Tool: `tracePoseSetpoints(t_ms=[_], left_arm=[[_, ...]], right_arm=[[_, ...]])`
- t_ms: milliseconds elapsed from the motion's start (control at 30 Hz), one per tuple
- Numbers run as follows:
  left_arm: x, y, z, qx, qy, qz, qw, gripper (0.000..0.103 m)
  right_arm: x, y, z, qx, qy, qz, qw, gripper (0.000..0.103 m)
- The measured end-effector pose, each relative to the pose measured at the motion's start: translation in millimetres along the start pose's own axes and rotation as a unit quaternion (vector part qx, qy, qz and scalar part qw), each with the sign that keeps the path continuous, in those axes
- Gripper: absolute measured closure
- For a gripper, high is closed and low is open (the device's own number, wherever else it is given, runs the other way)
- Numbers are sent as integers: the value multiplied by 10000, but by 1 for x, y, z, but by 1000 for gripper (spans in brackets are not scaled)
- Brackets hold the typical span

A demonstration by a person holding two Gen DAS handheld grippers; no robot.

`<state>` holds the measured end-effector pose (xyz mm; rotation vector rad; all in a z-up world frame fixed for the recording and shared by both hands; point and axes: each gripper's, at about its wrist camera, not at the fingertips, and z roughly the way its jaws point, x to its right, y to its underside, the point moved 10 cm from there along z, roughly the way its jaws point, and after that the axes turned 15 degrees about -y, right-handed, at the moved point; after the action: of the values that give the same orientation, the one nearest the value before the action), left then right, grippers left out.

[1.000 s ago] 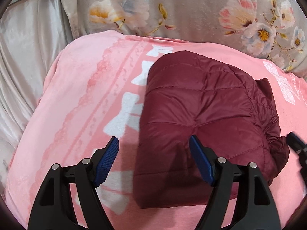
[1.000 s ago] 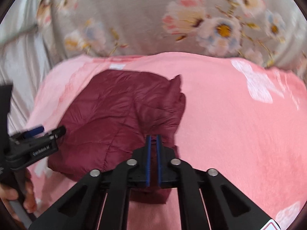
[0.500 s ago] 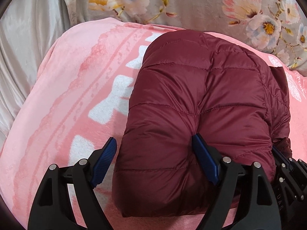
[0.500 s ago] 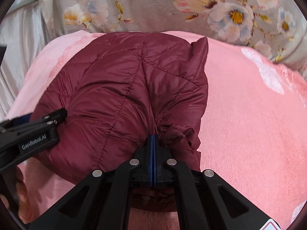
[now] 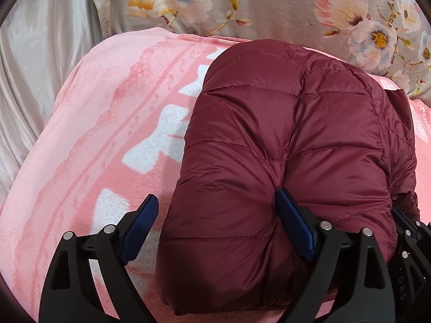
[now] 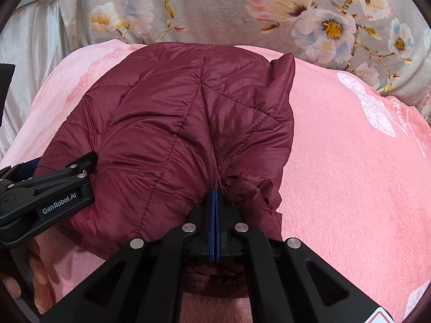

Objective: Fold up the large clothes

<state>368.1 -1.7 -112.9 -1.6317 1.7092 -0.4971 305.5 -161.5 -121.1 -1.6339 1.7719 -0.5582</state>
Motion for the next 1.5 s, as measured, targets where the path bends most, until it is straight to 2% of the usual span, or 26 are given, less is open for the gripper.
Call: tracePoseSetpoints(t_ms=[1500], left_arm=[[-4,-3,-5,183,-77,-56,9998,15]], right_arm=[[2,2,4,71,-113,82,9999,103]])
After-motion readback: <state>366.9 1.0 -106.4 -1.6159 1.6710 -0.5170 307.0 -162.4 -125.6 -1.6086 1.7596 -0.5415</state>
